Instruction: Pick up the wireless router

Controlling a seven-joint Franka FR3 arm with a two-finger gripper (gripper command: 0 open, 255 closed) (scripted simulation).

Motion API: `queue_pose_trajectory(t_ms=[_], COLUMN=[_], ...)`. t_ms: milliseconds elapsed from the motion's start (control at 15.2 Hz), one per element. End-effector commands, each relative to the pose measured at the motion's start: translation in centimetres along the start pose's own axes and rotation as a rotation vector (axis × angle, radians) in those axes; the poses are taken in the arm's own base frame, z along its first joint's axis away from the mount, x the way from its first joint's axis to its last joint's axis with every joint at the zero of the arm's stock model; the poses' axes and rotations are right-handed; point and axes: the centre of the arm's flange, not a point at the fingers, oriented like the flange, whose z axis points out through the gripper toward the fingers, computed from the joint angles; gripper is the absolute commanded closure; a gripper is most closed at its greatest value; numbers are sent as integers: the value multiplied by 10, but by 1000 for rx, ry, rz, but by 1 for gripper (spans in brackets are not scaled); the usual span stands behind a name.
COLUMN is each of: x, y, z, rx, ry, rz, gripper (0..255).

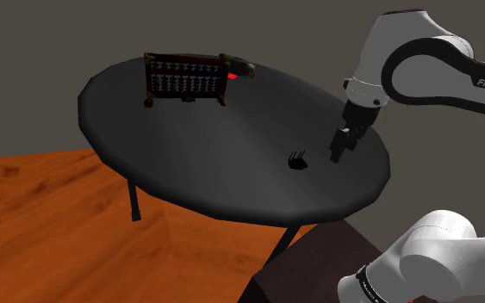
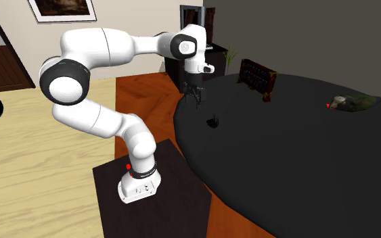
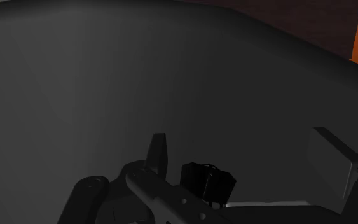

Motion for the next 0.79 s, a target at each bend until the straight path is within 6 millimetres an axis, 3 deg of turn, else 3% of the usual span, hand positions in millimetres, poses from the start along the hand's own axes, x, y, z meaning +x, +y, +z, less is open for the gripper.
queue_pose_trajectory(t_ms=[0,726], x=[0,76], y=[0,25], z=[0,81], rx=[0,78], ry=[0,309], rz=[0,179], gripper=[0,0])
